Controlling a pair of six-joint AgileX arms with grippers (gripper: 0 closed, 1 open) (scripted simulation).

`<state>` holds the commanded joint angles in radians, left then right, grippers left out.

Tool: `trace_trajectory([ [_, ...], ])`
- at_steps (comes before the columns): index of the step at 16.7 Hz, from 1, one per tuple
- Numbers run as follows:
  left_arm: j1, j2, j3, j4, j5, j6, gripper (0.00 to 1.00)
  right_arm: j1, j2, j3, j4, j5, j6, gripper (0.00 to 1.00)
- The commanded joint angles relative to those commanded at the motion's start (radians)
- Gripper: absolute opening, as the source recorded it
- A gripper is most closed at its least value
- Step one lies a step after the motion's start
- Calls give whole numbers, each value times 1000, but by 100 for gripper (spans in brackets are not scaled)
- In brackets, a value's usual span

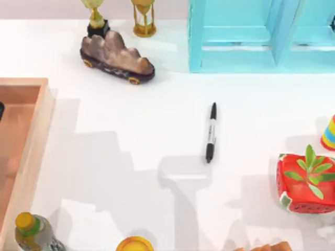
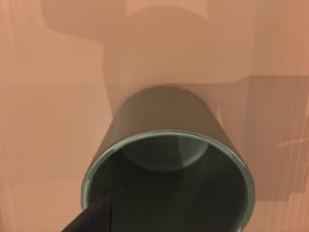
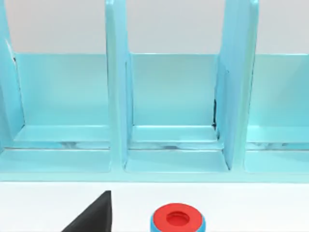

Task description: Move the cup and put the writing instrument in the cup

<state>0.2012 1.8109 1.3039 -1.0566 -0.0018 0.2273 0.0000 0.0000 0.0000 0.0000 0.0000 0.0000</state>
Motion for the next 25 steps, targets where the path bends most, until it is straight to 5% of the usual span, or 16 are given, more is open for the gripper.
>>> trace_trajectory([
  [9,4,43,-123,158,0,4,100,0,0,0,0,0,0,100],
  [22,4,43,-123,158,0,4,2,0,0,0,0,0,0,100],
  [25,4,43,-123,158,0,4,0,0,0,0,0,0,0,100],
])
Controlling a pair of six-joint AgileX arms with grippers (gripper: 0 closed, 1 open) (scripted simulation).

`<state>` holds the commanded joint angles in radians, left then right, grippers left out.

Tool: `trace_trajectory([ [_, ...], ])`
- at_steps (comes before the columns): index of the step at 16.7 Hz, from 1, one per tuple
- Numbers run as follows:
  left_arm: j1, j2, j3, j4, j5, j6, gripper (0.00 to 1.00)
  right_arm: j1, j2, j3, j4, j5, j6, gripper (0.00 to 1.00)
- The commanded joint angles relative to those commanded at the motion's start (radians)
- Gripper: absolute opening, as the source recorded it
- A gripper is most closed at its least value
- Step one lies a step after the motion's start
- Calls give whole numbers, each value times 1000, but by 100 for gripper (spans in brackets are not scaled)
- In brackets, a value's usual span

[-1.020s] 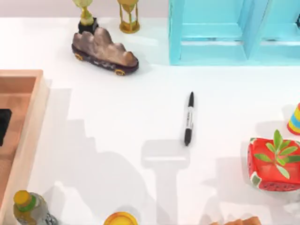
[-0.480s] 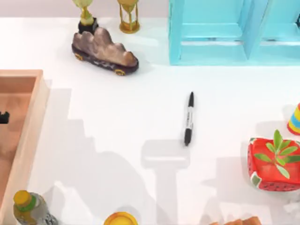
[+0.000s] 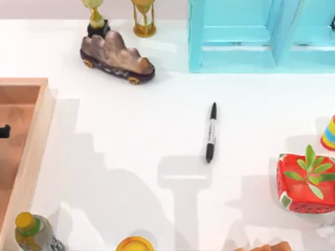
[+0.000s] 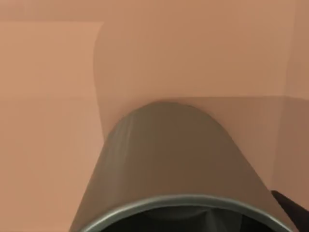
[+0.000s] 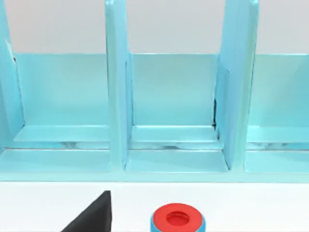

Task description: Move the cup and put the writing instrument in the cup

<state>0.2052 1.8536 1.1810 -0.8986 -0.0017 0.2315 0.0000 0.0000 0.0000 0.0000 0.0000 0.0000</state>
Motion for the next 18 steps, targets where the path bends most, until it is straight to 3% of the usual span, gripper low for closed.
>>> trace_trajectory([
  [8,-1,-1,14,-2,-1,-11,0,0,0,0,0,0,0,100],
  [12,-22,-7,143,-48,-8,-115,0,0,0,0,0,0,0,100],
  [18,-218,-33,381,-316,-10,-333,0,0,0,0,0,0,0,100],
])
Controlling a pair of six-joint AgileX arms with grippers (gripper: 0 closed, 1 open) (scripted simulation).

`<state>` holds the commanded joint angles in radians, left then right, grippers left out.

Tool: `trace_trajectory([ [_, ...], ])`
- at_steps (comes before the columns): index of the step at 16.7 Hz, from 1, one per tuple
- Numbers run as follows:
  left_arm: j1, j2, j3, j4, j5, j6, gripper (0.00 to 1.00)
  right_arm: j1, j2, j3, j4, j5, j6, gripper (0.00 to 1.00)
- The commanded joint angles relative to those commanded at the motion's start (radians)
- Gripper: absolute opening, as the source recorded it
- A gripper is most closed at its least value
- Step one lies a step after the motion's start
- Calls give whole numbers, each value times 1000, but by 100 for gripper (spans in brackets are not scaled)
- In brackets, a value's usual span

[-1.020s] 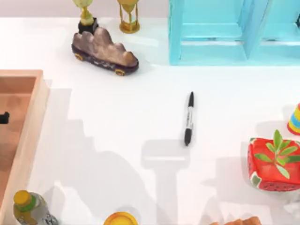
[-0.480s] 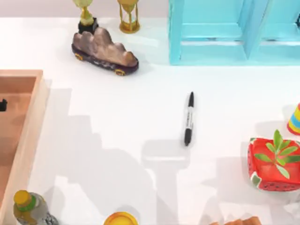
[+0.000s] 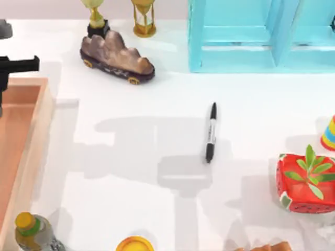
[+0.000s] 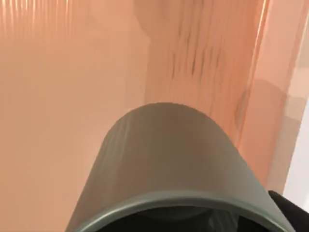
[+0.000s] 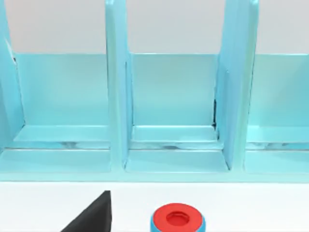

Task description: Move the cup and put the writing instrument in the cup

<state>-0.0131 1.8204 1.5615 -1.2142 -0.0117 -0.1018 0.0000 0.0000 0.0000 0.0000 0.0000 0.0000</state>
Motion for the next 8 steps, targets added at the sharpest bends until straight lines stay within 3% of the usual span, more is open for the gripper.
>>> trace_trajectory([
  [5,-217,-36,115,-241,8,-118,0,0,0,0,0,0,0,100],
  [8,-250,-46,127,-272,10,-134,0,0,0,0,0,0,0,100],
])
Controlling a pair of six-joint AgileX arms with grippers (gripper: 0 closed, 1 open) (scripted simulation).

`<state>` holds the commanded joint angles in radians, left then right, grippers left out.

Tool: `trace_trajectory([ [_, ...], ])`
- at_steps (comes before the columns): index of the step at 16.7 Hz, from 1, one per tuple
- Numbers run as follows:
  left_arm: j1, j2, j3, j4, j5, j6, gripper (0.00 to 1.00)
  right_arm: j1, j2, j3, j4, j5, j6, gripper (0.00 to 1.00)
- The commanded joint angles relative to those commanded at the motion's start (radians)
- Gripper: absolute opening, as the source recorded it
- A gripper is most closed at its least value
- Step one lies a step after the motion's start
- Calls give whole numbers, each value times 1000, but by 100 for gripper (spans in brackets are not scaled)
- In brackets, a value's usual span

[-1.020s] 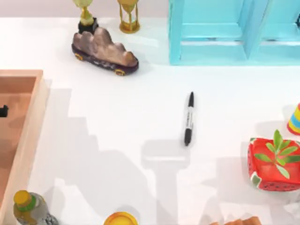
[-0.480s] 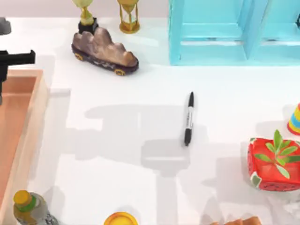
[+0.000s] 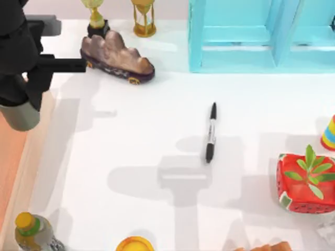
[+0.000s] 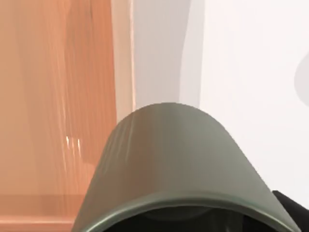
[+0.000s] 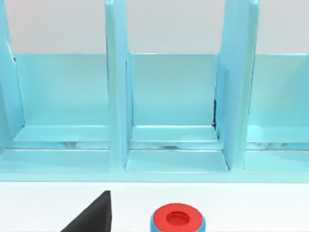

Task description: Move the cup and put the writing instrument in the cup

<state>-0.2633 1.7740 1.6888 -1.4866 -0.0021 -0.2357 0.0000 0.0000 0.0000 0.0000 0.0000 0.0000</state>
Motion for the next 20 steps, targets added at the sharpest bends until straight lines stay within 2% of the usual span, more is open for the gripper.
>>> trace_trajectory([
  [5,-5,18,-9,18,3,-12,0,0,0,0,0,0,0,100],
  [13,-184,191,-93,305,25,-186,0,0,0,0,0,0,0,100],
  [20,-186,203,-128,351,27,-185,0,0,0,0,0,0,0,100],
])
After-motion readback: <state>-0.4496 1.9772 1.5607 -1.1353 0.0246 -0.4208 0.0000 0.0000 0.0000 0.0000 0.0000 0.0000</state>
